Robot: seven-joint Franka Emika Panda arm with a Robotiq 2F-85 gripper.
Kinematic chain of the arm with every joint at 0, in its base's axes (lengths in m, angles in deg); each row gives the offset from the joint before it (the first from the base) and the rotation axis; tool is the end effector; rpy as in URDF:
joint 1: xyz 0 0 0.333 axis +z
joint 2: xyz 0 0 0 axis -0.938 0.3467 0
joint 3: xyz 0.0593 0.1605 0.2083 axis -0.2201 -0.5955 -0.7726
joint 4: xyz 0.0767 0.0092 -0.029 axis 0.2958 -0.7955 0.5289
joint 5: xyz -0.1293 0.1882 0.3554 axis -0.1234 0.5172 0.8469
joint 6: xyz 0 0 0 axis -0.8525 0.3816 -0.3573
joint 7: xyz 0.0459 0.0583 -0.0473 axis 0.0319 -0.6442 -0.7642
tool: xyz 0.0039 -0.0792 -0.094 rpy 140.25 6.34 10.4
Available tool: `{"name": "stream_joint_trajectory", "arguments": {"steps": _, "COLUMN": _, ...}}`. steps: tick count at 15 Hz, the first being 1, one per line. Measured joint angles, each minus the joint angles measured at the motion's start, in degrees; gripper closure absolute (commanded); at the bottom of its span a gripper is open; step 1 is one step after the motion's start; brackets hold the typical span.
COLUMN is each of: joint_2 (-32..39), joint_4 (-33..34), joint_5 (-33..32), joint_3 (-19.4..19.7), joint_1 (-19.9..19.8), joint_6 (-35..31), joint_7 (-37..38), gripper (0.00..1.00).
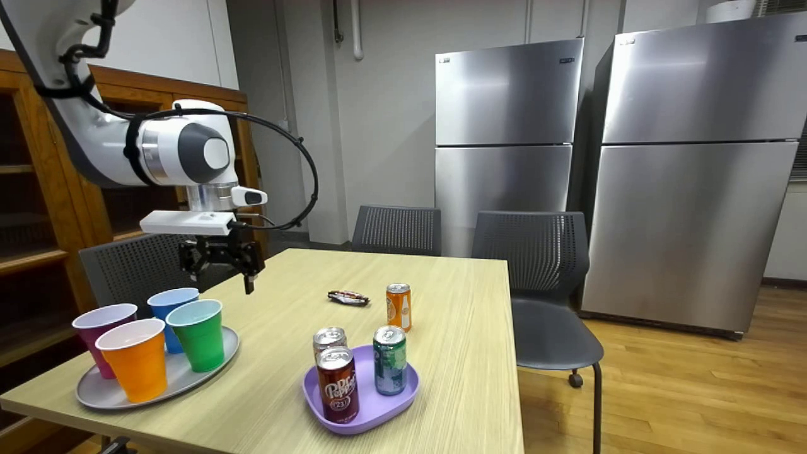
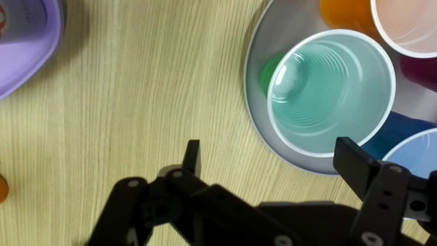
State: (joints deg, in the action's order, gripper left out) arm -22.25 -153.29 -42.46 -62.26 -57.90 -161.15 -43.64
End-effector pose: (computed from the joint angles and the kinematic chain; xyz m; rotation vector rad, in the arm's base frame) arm 0.5034 0.1644 0.1299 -3.0859 -0.4072 -0.0300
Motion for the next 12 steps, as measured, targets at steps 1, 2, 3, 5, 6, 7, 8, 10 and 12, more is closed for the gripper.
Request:
{"name": "stream_joint_trajectory", "arguments": {"steps": 1, "joint_2": -0.8, "joint_4": 0.2, "joint_5": 0.0, "joint_3": 0.0, "joint_1": -0.6, "joint_6": 0.8, "joint_7": -0.7, "gripper": 0.00}}
{"name": "stream_joint_trajectory", "arguments": {"steps": 2, "joint_2": -1.4, "joint_4": 0.4, "joint_5": 0.0, "joint_3": 0.1, "joint_1": -1.3, "joint_6": 1.5, "joint_7": -1.4, "gripper": 0.00}}
{"name": "stream_joint_trajectory", "arguments": {"steps": 3, "joint_2": -1.9, "joint_4": 0.7, "joint_5": 0.0, "joint_3": 0.3, "joint_1": -1.8, "joint_6": 2.1, "joint_7": -2.0, "gripper": 0.00}}
{"name": "stream_joint_trajectory", "arguments": {"steps": 5, "joint_2": -2.4, "joint_4": 1.6, "joint_5": 0.0, "joint_3": 1.0, "joint_1": -3.0, "joint_6": 3.1, "joint_7": -2.6, "gripper": 0.00}}
{"name": "stream_joint_trajectory", "arguments": {"steps": 6, "joint_2": -2.4, "joint_4": 2.1, "joint_5": -0.1, "joint_3": 1.5, "joint_1": -3.5, "joint_6": 3.4, "joint_7": -2.7, "gripper": 0.00}}
{"name": "stream_joint_trajectory", "arguments": {"steps": 7, "joint_2": -2.3, "joint_4": 2.6, "joint_5": -0.2, "joint_3": 2.1, "joint_1": -4.1, "joint_6": 3.6, "joint_7": -2.7, "gripper": 0.00}}
{"name": "stream_joint_trajectory", "arguments": {"steps": 8, "joint_2": -2.3, "joint_4": 3.1, "joint_5": -0.2, "joint_3": 2.7, "joint_1": -4.6, "joint_6": 3.8, "joint_7": -2.7, "gripper": 0.00}}
{"name": "stream_joint_trajectory", "arguments": {"steps": 10, "joint_2": -1.8, "joint_4": 4.3, "joint_5": -0.4, "joint_3": 4.0, "joint_1": -5.5, "joint_6": 4.2, "joint_7": -2.7, "gripper": 0.00}}
{"name": "stream_joint_trajectory", "arguments": {"steps": 12, "joint_2": -0.9, "joint_4": 5.6, "joint_5": -1.4, "joint_3": 5.5, "joint_1": -6.2, "joint_6": 4.5, "joint_7": -2.6, "gripper": 0.00}}
